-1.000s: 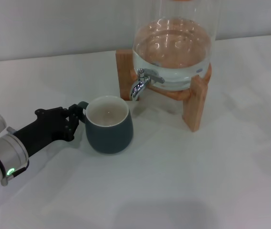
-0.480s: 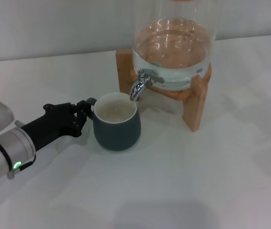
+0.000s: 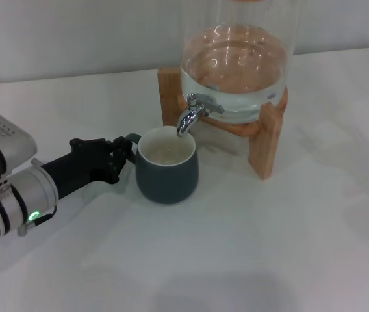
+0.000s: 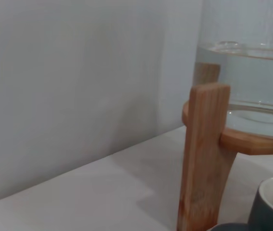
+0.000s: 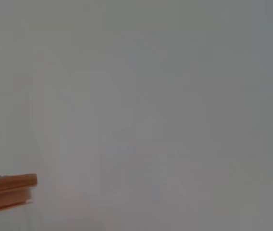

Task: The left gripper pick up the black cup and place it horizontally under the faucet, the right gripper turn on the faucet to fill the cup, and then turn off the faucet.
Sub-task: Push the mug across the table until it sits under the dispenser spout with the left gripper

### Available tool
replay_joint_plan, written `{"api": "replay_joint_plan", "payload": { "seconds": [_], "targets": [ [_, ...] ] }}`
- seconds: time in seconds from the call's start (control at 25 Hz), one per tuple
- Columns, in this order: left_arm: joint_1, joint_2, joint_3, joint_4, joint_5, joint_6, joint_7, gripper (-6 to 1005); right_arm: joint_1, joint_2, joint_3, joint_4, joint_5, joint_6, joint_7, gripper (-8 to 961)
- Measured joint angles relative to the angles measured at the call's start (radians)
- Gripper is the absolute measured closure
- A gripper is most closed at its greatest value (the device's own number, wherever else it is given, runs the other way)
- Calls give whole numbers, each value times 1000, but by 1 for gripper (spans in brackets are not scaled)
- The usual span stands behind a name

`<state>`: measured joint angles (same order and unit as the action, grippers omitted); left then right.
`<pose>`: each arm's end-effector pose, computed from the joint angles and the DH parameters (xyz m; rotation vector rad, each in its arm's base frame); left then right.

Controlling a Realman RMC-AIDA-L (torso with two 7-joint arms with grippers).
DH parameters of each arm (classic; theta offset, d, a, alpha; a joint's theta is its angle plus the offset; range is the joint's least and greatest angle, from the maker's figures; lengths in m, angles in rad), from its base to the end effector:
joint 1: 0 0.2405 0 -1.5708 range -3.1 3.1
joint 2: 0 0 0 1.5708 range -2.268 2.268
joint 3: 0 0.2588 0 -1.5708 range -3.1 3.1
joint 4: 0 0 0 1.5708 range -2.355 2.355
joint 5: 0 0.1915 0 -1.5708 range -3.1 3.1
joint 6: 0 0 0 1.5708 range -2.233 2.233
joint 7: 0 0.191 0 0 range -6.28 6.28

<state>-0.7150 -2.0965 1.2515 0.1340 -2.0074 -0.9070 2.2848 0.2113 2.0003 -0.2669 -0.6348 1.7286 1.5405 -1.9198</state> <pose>-0.2340 0.3910 -0.1225 -2.4408 -0.5781 -0.5345 0.3447 0.2980 0.1526 -1.6484 0.6091 1.0169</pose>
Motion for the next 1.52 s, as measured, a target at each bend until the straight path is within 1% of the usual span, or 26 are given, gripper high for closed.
{"api": "replay_joint_plan", "payload": {
  "seconds": [0.12,0.2,0.48,0.88,1.04,1.24,1.52],
  "targets": [
    [-6,-2,6,3,0,-1,-1,818,-1,0,2,1,0,4,0,249],
    [-14,-4,25,4,-3,-1,-1,816,-2,0,2,1,0,4,0,249],
    [-16,-5,38,4,-7,-6,-1,809,-4,0,4,3,0,5,-1,249],
    [-1,-5,35,4,-11,-14,-21,800,-4,0,8,3,0,8,-1,250],
    [8,-4,35,21,-12,-14,-32,796,-4,0,8,3,0,8,-1,250],
    [16,-2,38,29,-12,-14,-41,736,-4,0,8,3,0,8,-1,250],
    [29,0,40,29,-4,-14,-47,735,-4,0,9,3,0,7,-1,250]
  ]
}}
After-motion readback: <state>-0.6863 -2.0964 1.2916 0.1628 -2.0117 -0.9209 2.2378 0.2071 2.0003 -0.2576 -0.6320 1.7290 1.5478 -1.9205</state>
